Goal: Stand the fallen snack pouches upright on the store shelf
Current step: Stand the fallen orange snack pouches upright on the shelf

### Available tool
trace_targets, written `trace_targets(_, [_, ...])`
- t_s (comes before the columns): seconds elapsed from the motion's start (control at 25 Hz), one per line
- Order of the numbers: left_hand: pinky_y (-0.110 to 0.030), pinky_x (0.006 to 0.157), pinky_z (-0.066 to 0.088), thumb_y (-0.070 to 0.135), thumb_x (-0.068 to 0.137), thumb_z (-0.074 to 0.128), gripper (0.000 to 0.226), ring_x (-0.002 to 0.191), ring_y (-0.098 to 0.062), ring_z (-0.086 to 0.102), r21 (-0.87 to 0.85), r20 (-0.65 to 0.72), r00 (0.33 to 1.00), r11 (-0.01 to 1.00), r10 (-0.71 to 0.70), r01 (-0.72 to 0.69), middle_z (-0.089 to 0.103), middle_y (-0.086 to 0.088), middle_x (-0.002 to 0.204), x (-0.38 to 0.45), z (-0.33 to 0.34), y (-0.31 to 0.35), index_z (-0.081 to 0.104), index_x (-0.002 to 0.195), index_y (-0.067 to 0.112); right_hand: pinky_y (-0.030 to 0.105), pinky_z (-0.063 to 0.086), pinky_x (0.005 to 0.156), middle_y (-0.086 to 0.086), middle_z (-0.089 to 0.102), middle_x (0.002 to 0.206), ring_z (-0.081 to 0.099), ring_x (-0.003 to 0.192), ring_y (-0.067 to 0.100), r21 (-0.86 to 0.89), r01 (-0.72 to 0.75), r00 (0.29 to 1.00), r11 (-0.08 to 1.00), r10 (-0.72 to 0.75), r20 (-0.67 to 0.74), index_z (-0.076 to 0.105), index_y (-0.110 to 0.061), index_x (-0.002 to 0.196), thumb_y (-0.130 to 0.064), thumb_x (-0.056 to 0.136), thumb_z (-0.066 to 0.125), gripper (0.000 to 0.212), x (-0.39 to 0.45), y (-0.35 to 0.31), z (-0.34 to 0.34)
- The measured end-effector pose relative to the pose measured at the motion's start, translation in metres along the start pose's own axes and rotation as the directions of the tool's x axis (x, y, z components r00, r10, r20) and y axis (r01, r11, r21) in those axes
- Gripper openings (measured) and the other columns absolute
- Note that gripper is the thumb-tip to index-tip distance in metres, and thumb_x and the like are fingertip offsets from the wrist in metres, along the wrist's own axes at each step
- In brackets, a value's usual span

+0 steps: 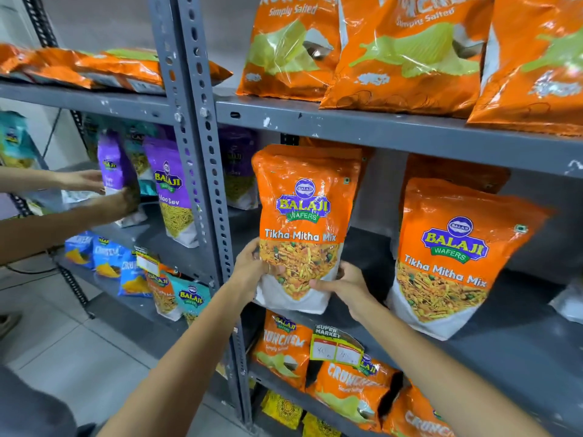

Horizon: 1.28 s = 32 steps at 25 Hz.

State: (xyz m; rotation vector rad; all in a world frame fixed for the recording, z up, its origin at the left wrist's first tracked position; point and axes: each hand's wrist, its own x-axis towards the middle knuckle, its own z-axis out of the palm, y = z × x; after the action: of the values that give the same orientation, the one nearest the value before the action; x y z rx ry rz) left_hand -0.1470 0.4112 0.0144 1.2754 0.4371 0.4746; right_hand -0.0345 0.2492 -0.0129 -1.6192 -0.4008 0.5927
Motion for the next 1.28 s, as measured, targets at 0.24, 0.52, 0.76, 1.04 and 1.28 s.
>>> trace_targets(0.24, [-0.045,0.084,0.049,-0.025,0.064,0.061,0.049,0.092,-0.024,0.06,0.0,0.032,0.999,1.0,-0.014,0.014,0.064,-0.009,0.093,0.013,0.003,-0.011,0.054,0.095,0.012,0.017,0.046,0.063,-0.008,0.064,0.091,0.059,0.088,0.007,-0.031,0.035,0.998,0.999,-0.036,-0.049,0.055,-0.025,0.087,-0.006,0.053,0.086,0.05,0.002,0.015,0.0])
trace_targets(0.52, [-0.039,0.072,0.051,-0.031,0.061,0.053,0.069,0.097,-0.027,0.057,-0.047,0.052,0.993,0.993,-0.105,0.108,0.063,-0.008,0.097,0.071,0.004,-0.015,0.045,0.115,0.01,0.044,0.051,0.092,0.007,0.065,0.111,0.059,0.105,0.023,-0.12,0.062,0.98,0.991,-0.083,-0.181,0.053,-0.02,0.103,-0.008,0.052,0.087,0.063,0.042,0.01,0.008])
trace_targets(0.76, [-0.054,0.094,0.046,-0.014,0.044,0.058,0.087,0.109,-0.036,0.056,0.048,0.146,0.977,0.988,-0.153,0.147,0.06,-0.018,0.118,0.111,-0.002,-0.021,0.045,0.127,0.007,0.041,0.049,0.093,0.008,0.06,0.121,0.056,0.11,0.022,-0.143,0.01,0.973,0.99,-0.043,-0.225,0.05,-0.018,0.113,-0.014,0.057,0.085,0.066,0.07,0.022,0.008])
trace_targets(1.04, [-0.043,0.082,0.049,-0.01,0.054,0.054,0.049,0.09,-0.029,0.059,-0.108,0.262,0.955,0.98,-0.135,0.169,0.07,-0.007,0.09,0.123,-0.005,-0.005,0.055,0.099,0.011,0.042,0.046,0.099,0.003,0.054,0.129,0.05,0.119,0.019,-0.135,0.028,0.984,0.99,-0.051,-0.172,0.041,-0.024,0.128,-0.019,0.05,0.088,0.091,0.068,0.039,0.015])
trace_targets(1.28, [-0.037,0.079,0.054,0.02,0.088,0.053,0.011,0.087,-0.024,0.063,-0.21,0.053,0.996,0.976,0.07,-0.058,0.07,-0.003,0.09,0.134,0.017,0.061,0.06,0.094,0.013,0.046,0.048,0.097,0.002,0.058,0.125,0.054,0.115,0.02,-0.092,0.012,0.985,0.996,-0.027,-0.17,0.042,-0.024,0.129,-0.026,0.04,0.09,0.101,0.071,0.037,0.025])
